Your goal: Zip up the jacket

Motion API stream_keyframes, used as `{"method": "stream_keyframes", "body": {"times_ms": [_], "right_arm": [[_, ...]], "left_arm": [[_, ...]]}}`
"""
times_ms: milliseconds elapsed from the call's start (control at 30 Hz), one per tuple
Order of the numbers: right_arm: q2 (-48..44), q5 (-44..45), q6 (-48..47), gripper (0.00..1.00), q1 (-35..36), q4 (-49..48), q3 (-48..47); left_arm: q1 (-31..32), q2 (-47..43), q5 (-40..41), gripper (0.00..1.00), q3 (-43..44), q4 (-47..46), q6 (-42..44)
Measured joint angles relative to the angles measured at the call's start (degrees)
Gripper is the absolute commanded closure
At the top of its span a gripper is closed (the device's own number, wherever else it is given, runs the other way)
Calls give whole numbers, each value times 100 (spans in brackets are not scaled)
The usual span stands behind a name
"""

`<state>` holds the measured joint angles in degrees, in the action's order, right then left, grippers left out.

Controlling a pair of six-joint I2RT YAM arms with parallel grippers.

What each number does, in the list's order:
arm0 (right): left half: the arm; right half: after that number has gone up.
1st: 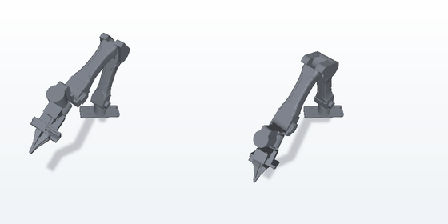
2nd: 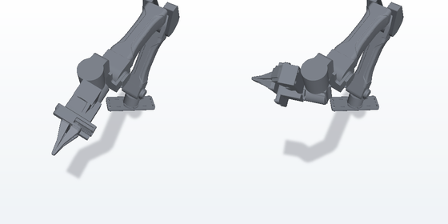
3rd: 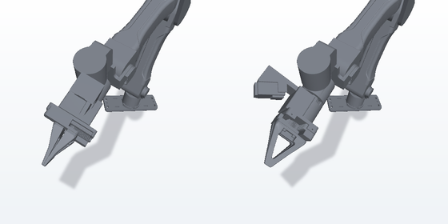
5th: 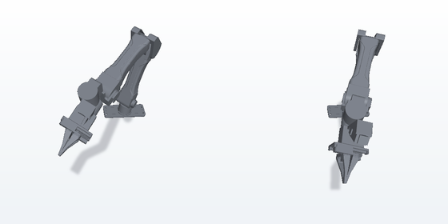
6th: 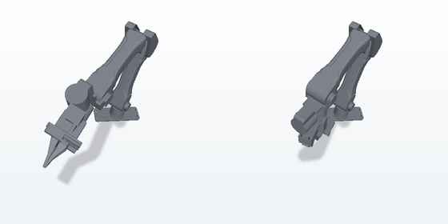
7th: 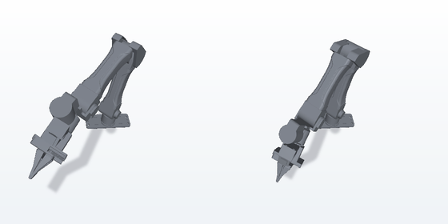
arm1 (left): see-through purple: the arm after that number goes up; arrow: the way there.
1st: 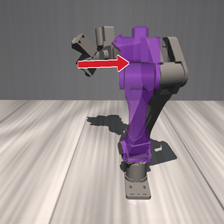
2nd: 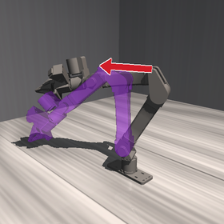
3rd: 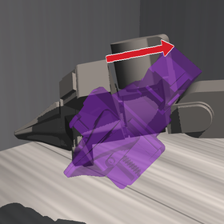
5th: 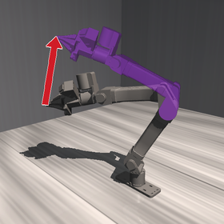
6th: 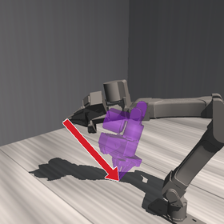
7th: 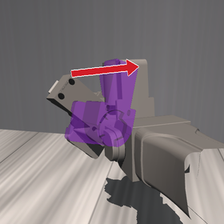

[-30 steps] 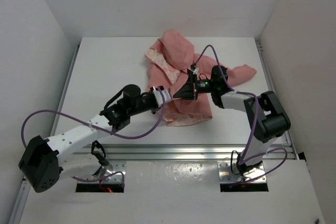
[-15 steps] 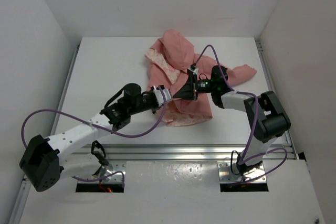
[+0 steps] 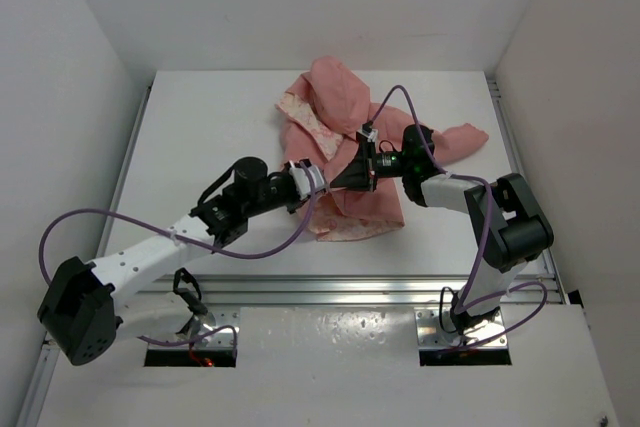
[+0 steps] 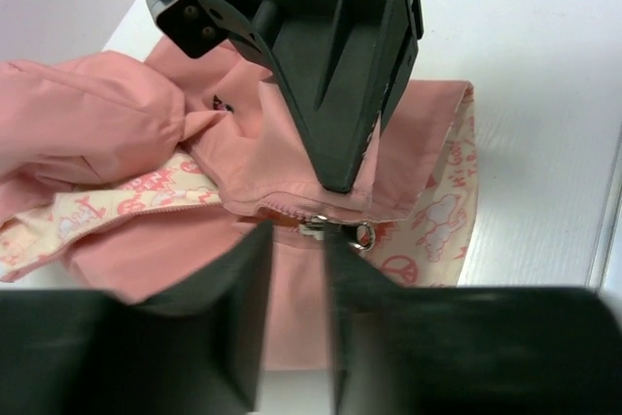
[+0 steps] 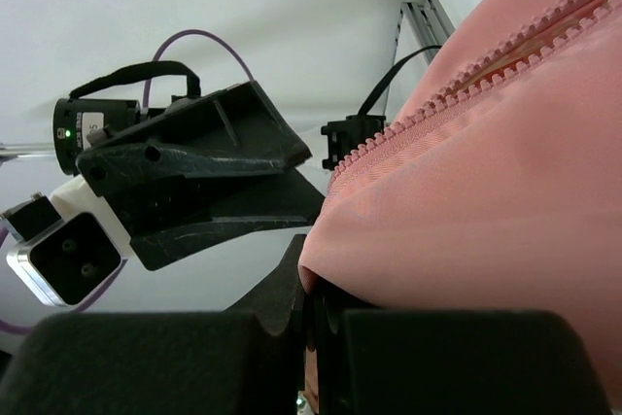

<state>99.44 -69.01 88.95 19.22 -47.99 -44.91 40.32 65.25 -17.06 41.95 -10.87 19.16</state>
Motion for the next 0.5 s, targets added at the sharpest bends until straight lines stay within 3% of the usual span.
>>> {"method": "stream_keyframes", "body": {"times_ms": [67, 500], "right_arm": [[0, 0, 7, 100, 0, -2, 0], [2, 9, 142, 100, 0, -63, 0]], "left_arm": [[-46, -15, -83, 55, -2, 4, 15], [232, -380, -422, 55, -109, 138, 374]]}}
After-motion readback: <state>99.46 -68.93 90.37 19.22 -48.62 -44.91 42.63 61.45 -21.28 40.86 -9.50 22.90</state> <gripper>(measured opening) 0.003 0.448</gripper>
